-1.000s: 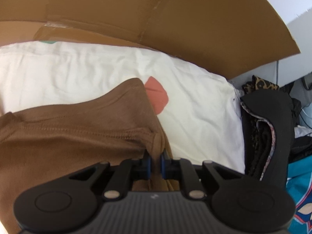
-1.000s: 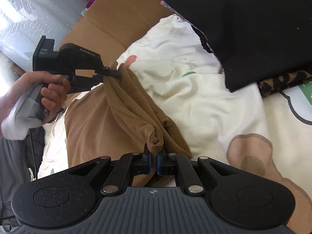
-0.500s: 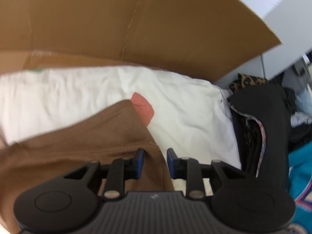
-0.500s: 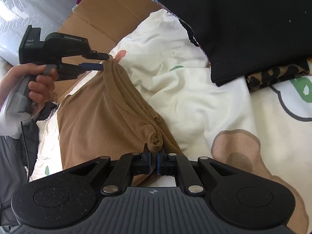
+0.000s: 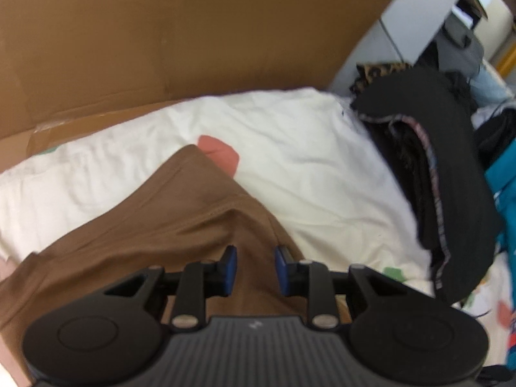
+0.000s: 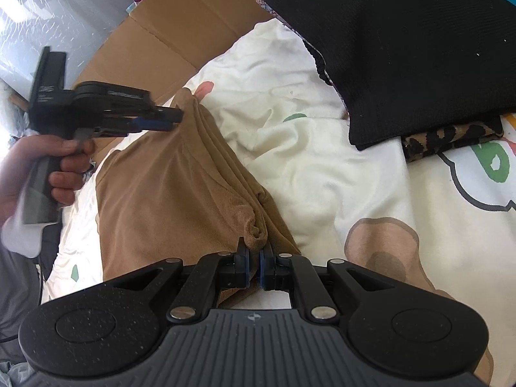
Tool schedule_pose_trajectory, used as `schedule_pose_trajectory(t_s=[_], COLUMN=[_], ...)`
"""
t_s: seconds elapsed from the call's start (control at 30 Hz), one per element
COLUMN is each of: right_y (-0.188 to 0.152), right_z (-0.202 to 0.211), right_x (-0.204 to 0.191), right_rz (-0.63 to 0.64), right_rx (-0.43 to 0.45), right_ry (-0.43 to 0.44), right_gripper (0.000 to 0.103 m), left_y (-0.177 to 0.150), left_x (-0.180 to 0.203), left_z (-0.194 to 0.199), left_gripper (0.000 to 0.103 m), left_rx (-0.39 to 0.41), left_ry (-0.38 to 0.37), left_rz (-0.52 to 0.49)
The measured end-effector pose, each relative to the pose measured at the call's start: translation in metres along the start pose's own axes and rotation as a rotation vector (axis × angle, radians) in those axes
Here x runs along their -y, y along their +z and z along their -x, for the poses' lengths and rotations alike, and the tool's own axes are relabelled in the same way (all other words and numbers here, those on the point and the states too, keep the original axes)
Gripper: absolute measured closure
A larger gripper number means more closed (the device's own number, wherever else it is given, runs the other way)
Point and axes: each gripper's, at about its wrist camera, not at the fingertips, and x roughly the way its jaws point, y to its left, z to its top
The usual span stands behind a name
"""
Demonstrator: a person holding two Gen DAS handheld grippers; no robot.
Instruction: Fold clothes
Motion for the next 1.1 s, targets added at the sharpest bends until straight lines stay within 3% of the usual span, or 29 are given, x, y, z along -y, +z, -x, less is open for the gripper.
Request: schedule_pose_trajectory(t_s=[0.17, 0.43, 0.8, 1.1], right_y=[0.000, 0.002, 0.008, 0.024], right_z=[-0.001, 0.001, 0.021, 0.018], right_x=[0.002, 0.008, 0.011, -0.011], right_rz=[0.004, -0.003, 0.006, 0.076], right_rx=[-0.014, -0.025, 0.026, 0.089], right_ry=[-0.023, -0.053, -0.150, -0.096], right_gripper=[0.099, 0.098, 0.094, 0.094], left_y=[0.004, 0.011, 0.004, -0.029], left_x=[0.004, 0.002, -0.060, -0.125], left_z=[-0.027, -0.030, 0.043, 0.101], left_gripper=[0.076, 0.073, 0.076, 0.076], left_rx=[-0.021, 0.002, 0.070, 0.103], left_ry=[0.016, 0.025, 0.120, 0.214], left_rz=[0.033, 0.017, 0.060, 0.165])
